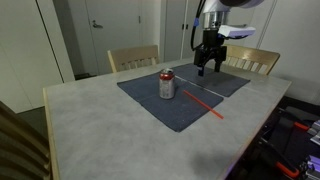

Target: Place the red straw in the can

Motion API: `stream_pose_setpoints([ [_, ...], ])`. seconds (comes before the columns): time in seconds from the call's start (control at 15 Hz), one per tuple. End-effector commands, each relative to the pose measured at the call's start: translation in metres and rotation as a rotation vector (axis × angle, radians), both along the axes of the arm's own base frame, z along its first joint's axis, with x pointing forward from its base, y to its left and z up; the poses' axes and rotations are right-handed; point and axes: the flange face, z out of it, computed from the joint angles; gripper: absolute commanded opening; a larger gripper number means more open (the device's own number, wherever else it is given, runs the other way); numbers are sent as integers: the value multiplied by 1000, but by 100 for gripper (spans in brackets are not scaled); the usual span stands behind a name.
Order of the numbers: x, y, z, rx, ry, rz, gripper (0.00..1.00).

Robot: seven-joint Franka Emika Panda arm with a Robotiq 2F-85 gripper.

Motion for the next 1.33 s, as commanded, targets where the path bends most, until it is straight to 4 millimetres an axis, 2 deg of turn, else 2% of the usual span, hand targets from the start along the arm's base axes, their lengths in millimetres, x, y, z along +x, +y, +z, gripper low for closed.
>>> stream_pose_setpoints([
  [0.0,33,-6,-18,67,21,36,100],
  [0.33,58,-12,-41,90,49,-2,100],
  [0.67,68,-15,-69,114,89,-89,100],
  [0.87,74,-21,-69,127,89,-156,100],
  [0.93,66,-14,-71,107,75,-111,100],
  [1.27,77,-18,-68,110,75,-131,100],
])
